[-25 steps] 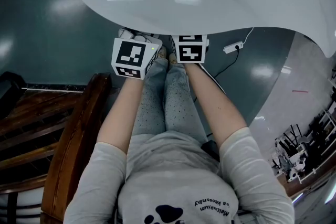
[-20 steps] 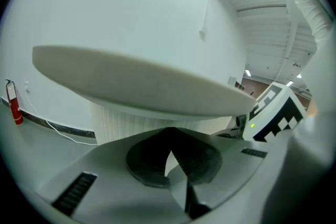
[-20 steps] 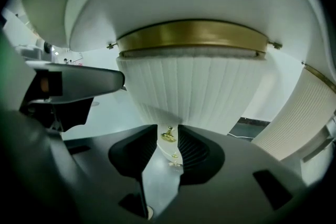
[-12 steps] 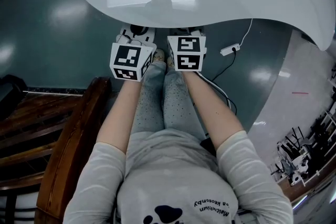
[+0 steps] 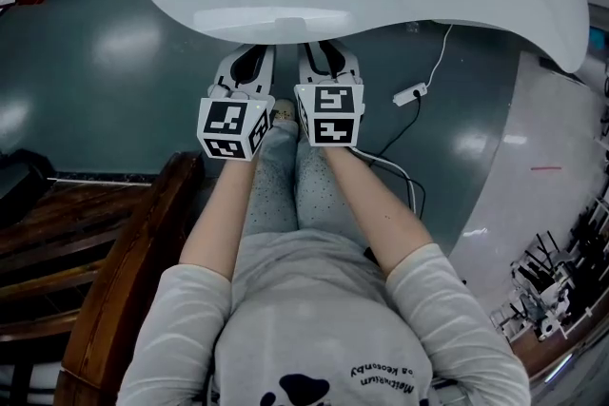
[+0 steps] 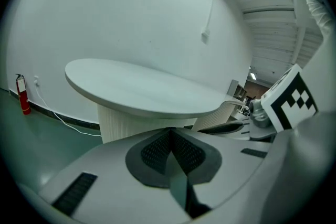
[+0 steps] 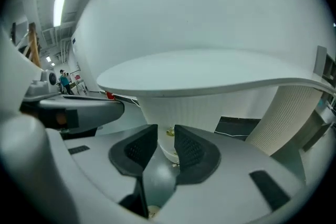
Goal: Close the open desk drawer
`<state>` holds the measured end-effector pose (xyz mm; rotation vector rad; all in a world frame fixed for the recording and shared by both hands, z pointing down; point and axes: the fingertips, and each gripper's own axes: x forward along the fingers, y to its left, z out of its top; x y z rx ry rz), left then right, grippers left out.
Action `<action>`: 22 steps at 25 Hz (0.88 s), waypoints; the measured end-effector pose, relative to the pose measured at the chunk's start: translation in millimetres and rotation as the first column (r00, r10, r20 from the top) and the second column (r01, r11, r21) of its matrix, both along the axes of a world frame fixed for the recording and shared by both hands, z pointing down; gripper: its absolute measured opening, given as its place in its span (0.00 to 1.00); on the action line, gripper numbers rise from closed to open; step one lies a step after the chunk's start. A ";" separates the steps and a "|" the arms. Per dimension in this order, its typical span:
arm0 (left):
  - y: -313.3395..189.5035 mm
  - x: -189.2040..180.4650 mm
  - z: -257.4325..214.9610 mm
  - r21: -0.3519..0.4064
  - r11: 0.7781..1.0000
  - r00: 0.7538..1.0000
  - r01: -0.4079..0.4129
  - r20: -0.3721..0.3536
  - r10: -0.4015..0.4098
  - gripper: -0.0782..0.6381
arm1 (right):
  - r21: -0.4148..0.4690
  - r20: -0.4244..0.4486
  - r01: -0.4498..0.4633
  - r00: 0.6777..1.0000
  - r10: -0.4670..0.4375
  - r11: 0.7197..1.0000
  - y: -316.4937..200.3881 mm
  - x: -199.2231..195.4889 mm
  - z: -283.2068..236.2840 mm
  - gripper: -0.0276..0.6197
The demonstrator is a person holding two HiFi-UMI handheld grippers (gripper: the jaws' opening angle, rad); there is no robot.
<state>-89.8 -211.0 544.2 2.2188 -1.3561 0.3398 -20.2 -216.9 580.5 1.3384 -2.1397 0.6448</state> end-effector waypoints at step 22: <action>33.0 14.9 -103.2 0.097 0.995 0.999 0.034 0.007 -0.035 0.12 | 0.156 0.043 0.018 0.999 -0.025 0.988 27.6 20.2 -115.3 0.15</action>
